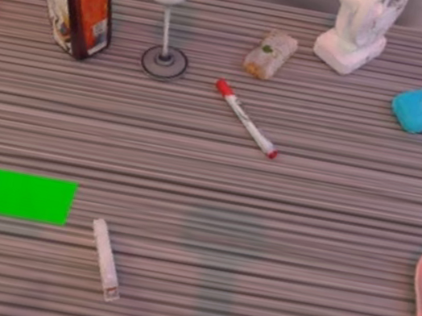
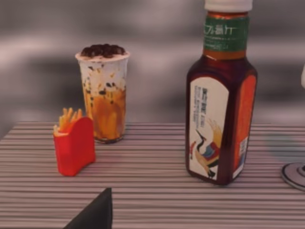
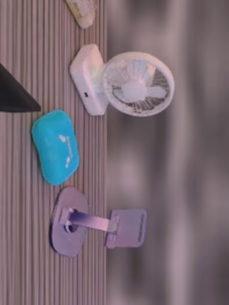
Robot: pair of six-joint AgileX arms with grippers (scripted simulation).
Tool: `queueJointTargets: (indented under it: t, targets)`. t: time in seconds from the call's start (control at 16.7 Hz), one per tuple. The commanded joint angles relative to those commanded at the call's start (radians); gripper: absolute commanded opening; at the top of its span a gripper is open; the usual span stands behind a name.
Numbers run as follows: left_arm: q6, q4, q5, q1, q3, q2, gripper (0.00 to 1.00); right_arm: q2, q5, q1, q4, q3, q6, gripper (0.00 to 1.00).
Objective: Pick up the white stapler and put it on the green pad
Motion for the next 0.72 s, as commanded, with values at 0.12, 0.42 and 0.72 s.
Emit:
queueJointTargets:
  t: [0.12, 0.42, 0.72]
  targets:
    - [-0.001, -0.001, 0.0, 0.0, 0.001, 0.001, 1.0, 0.0, 0.0, 0.0, 0.0, 0.0, 0.0, 1.0]
    - [-0.121, -0.135, 0.0, -0.072, 0.154, 0.161, 1.0, 0.0, 0.0, 0.0, 0.0, 0.0, 0.0, 1.0]
    - [-0.368, -0.422, -0.004, -0.215, 0.468, 0.581, 1.0, 0.0, 0.0, 0.0, 0.0, 0.0, 0.0, 1.0]
